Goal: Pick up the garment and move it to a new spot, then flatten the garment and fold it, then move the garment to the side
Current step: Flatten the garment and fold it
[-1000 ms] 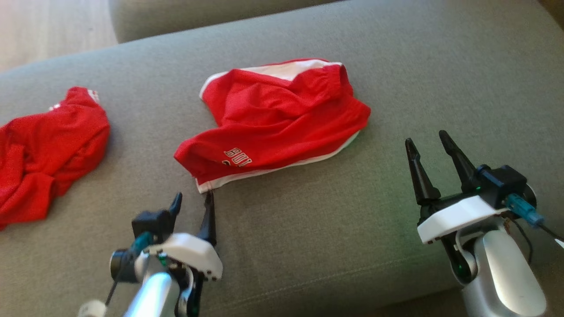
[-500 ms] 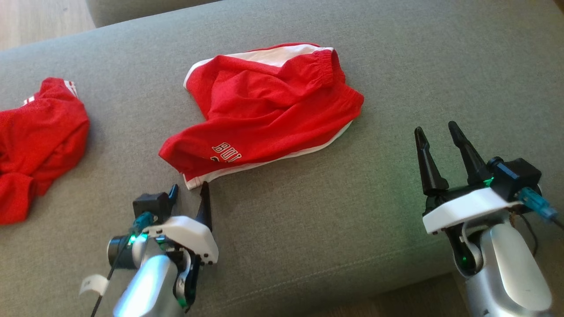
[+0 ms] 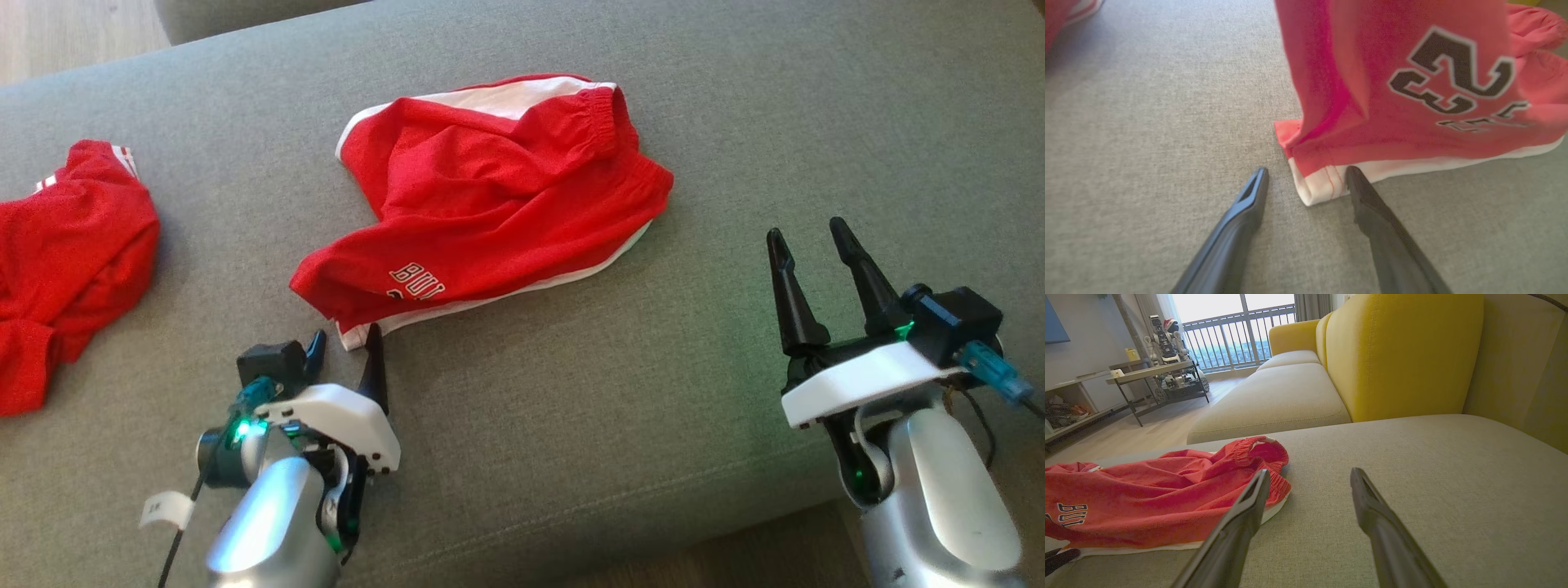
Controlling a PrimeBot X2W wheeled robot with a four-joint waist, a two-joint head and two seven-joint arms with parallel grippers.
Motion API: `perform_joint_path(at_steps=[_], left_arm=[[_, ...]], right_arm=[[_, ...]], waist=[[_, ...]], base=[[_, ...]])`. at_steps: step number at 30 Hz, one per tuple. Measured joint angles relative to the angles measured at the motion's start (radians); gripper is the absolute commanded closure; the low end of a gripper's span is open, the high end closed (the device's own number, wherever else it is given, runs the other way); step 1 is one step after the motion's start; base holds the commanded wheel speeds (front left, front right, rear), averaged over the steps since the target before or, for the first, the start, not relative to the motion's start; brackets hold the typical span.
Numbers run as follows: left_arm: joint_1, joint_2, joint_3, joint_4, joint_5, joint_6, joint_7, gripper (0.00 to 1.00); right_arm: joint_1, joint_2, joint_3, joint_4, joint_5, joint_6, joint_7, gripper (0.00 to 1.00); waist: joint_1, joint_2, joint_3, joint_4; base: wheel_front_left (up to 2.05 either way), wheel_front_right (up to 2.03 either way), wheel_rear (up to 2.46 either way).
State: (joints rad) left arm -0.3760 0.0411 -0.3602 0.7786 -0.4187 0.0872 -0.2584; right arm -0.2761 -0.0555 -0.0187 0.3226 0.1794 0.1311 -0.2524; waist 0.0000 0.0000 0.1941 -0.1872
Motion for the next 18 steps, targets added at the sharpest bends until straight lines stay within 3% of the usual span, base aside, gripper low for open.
perform_joint_path(at_steps=[4,5,7,14,18], left_arm=[[-0.015,-0.001,-0.009,0.022,-0.025,-0.010,-0.003,0.03],[-0.020,-0.001,-0.012,0.029,-0.029,-0.016,-0.003,0.49],[-0.027,0.001,-0.014,0.039,-0.042,-0.024,-0.006,1.00],[-0.023,-0.001,-0.018,0.025,-0.049,-0.035,-0.001,1.00],[0.027,-0.004,0.012,-0.071,-0.009,-0.033,0.002,1.00]], right_arm=[[0.000,0.000,0.000,0.001,-0.003,0.000,0.000,0.00],[0.000,0.000,0.000,0.001,-0.003,0.000,0.000,0.00],[0.000,0.000,0.000,0.001,-0.004,0.000,0.000,0.00],[-0.001,0.000,-0.008,0.025,-0.014,0.000,0.000,0.00],[-0.023,0.004,-0.076,0.122,-0.006,0.000,0.007,0.00]], waist=[[-0.0001,0.0000,0.002,-0.002],[-0.0001,0.0000,0.002,-0.001],[-0.0001,0.0000,0.003,-0.001],[0.0000,0.0000,-0.010,0.020],[0.0000,0.0000,-0.024,0.053]], base=[[0.00,0.00,0.00],[0.00,0.00,0.00],[0.00,0.00,0.00],[0.00,0.00,0.00],[0.00,0.00,0.00]])
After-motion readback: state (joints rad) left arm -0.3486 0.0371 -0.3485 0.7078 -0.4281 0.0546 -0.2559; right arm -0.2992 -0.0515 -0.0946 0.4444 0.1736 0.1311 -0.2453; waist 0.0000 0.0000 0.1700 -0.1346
